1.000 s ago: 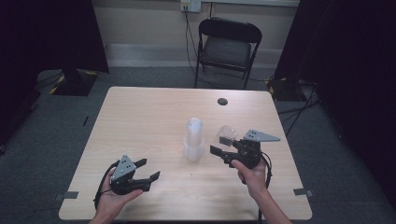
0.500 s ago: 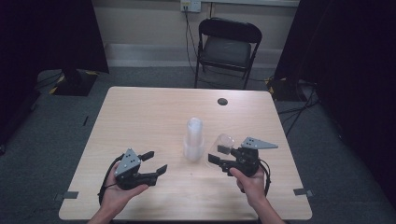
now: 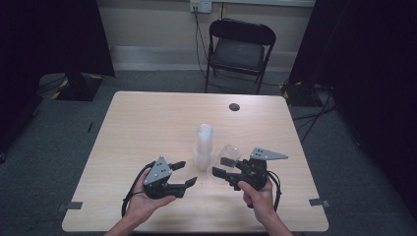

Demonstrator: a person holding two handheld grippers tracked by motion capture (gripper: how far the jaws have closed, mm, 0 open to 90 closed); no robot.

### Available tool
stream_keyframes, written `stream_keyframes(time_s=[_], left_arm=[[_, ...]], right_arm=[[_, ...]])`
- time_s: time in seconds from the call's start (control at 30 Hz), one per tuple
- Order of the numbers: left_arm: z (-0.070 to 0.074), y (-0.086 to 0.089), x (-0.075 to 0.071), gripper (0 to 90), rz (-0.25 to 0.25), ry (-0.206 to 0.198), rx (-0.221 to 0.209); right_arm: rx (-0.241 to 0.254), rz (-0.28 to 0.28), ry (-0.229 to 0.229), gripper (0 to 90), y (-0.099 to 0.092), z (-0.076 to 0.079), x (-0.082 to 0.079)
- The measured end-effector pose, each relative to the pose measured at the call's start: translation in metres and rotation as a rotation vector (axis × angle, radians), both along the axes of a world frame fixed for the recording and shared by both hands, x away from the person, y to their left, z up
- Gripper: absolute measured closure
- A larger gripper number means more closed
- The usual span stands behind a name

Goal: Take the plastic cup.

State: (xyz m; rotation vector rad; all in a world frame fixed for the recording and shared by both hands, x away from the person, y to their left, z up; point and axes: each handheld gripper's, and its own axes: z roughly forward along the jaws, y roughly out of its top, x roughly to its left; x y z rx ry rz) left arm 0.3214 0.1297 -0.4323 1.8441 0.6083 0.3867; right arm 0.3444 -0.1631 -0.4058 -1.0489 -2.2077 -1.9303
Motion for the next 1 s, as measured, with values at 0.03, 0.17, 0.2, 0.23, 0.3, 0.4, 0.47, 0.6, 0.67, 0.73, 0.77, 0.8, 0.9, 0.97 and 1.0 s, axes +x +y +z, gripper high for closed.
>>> stream_keyframes(time_s=[0.03,0.17,0.2,0.23,0.3,0.4,0.47,0.6,0.67,0.73,0.77,0.8,0.9,0.97,1.0], left_arm=[[0.0,-0.002,0.0,32.9,-0.023,0.0,-0.005],[0.002,-0.009,-0.002,30.8,-0.04,-0.031,-0.015],[0.003,-0.012,-0.002,30.8,-0.05,-0.031,-0.017],[0.005,-0.013,-0.002,30.8,-0.043,-0.043,-0.013],[0.006,-0.016,-0.003,31.2,-0.024,-0.071,-0.025],[0.004,-0.02,-0.006,35.1,0.003,-0.165,-0.012],[0.002,-0.022,-0.008,36.7,0.004,-0.176,-0.021],[0.002,-0.024,-0.009,46.9,0.013,-0.2,-0.046],[0.002,-0.025,-0.009,53.6,0.011,-0.204,-0.059],[0.001,-0.026,-0.008,54.9,0.003,-0.208,-0.06],[0.001,-0.026,-0.009,55.7,0.005,-0.214,-0.062],[0.001,-0.027,-0.009,57.2,0.003,-0.219,-0.065],[0.0,-0.028,-0.009,60.5,0.016,-0.236,-0.08],[-0.001,-0.029,-0.01,65.4,0.015,-0.247,-0.073],[-0.003,-0.028,-0.01,66.3,0.032,-0.256,-0.081]], right_arm=[[0.013,0.005,0.011,37.7,0.0,0.0,0.0],[0.06,0.024,0.053,38.0,0.001,0.001,0.0],[0.07,0.028,0.063,38.1,0.002,0.001,0.0],[0.08,0.031,0.073,38.2,0.002,0.001,0.0],[0.094,0.031,0.084,38.3,0.003,0.002,0.0],[0.115,0.04,0.087,38.4,0.004,0.003,0.0],[0.131,0.044,0.099,38.4,0.004,0.003,0.0],[0.137,0.059,0.112,38.5,0.007,0.002,0.0],[0.144,0.066,0.121,38.5,0.01,0.002,0.0],[0.146,0.07,0.126,38.5,0.01,0.002,0.0],[0.15,0.068,0.126,38.5,0.011,0.001,0.0],[0.151,0.067,0.124,38.5,0.012,0.001,-0.001],[0.156,0.07,0.134,38.5,0.015,0.0,0.0],[0.154,0.073,0.138,38.4,0.017,-0.001,0.0],[0.154,0.077,0.146,38.5,0.019,-0.002,0.0]])
